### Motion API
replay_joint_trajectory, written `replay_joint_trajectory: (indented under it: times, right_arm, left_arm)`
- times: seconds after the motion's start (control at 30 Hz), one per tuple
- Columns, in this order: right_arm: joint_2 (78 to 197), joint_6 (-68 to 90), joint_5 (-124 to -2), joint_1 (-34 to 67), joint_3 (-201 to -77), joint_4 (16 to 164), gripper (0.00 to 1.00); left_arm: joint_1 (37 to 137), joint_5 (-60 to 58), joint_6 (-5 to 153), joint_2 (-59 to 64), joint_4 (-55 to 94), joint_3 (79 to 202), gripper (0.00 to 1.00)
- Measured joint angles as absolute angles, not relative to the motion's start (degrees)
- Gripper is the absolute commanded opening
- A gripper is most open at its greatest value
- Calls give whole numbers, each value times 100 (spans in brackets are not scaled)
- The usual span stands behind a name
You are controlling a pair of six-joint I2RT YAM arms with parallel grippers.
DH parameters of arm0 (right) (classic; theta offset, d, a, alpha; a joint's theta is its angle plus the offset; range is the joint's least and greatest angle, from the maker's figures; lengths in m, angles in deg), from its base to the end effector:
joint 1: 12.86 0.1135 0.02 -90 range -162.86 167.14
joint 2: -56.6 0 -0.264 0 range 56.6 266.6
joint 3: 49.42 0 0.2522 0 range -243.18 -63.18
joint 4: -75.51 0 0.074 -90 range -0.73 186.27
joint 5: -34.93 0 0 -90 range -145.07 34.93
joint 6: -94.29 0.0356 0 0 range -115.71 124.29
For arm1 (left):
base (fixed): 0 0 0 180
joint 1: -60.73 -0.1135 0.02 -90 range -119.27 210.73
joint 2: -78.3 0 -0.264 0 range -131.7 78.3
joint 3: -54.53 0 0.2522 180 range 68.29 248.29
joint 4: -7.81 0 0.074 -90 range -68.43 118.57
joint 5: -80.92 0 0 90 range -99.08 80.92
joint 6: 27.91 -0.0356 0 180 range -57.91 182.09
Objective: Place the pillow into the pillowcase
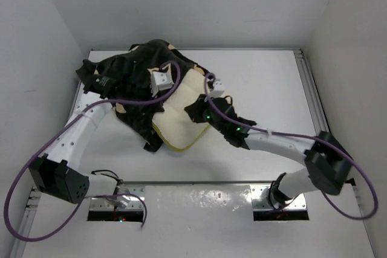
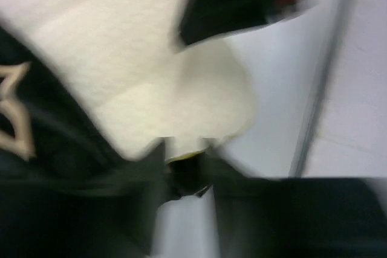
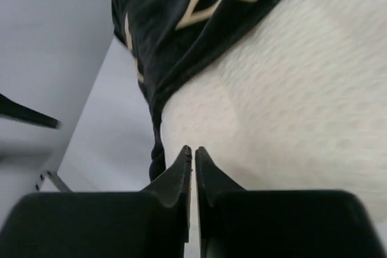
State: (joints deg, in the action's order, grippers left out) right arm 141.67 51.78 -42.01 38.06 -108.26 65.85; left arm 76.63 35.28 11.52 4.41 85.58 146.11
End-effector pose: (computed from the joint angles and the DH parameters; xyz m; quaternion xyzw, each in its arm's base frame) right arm 0.2128 0.2493 0.2341 0.0441 0.7981 0.3901 0.4571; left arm 0.2208 -0.0888 0.3576 0.5718 0.6949 -0.2769 0.3369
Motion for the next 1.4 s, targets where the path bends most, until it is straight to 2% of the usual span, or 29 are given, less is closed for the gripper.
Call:
replay_joint_trajectory:
  times: [0.03, 0.07, 0.1, 0.17, 0.2, 0.27, 0.43, 0.67, 0.73, 0.77, 0.8, 0.83, 0.87, 0.9, 0.93, 0.97, 1.0, 1.03, 1.07, 1.23, 1.4]
  right_arm:
    - [13877, 5163, -4129, 3699, -10799, 6760, 0]
    - [13569, 5145, -4042, 3546, -10771, 6948, 11]
    - [13308, 5149, -3959, 3382, -10725, 7099, 35]
    - [12839, 5208, -3773, 3008, -10559, 7414, 77]
    - [12720, 5141, -3720, 2844, -10500, 7523, 84]
    - [12495, 5217, -3688, 2265, -10297, 7851, 95]
    - [12808, 5075, -4160, 1292, -10262, 8389, 97]
    - [14609, 4627, -5799, 538, -11355, 8684, 99]
    - [15005, 4638, -6151, 466, -11350, 8504, 99]
    - [15195, 4666, -6291, 453, -11317, 8406, 99]
    - [15354, 4699, -6389, 460, -11287, 8284, 99]
    - [15509, 4736, -6463, 492, -11278, 8166, 96]
    - [15662, 4782, -6527, 523, -11278, 8034, 87]
    - [15796, 4808, -6597, 554, -11280, 7879, 79]
    - [15909, 4874, -6676, 586, -11293, 7728, 68]
    - [16017, 4937, -6743, 613, -11317, 7582, 46]
    - [16111, 4975, -6800, 654, -11337, 7427, 33]
    - [16176, 5012, -6861, 698, -11350, 7289, 9]
    - [16213, 5073, -6885, 739, -11355, 7184, 0]
    - [15944, 4964, -6660, 1382, -10974, 6472, 0]
    - [14871, 4887, -6389, 2138, -9663, 5204, 0]
  left_arm:
    - [7739, 3224, 1528, 332, 8193, 14662, 0]
    - [7855, 2747, 1889, 179, 7762, 14699, 0]
    - [8024, 2260, 2195, -62, 7351, 14751, 9]
    - [8367, 1324, 2575, -674, 6658, 14972, 35]
    - [8524, 918, 2717, -1045, 6337, 15123, 53]
    - [8751, 52, 2966, -1898, 5789, 15523, 62]
    - [8911, -1583, 3432, -3578, 5126, 16614, 64]
    - [8734, -2630, 3598, -3913, 4477, 16530, 65]
    - [8749, -2850, 3530, -4016, 4313, 16544, 60]
    - [8764, -2903, 3502, -4075, 4272, 16576, 47]
    - [8802, -2964, 3519, -4238, 4206, 16657, 39]
    - [8823, -2971, 3511, -4365, 4167, 16694, 29]
    - [8843, -2962, 3511, -4483, 4154, 16718, 9]
    - [8843, -2890, 3517, -4579, 4156, 16729, 0]
    - [8848, -2791, 3471, -4638, 4178, 16729, 0]
    - [8850, -2673, 3417, -4658, 4215, 16729, 0]
    - [8850, -2487, 3368, -4652, 4248, 16734, 0]
    - [8845, -2302, 3334, -4619, 4276, 16753, 0]
    - [8821, -2109, 3296, -4582, 4300, 16764, 0]
    - [8942, -822, 2964, -4110, 4787, 16769, 0]
    - [9215, 350, 2676, -3550, 5786, 16917, 0]
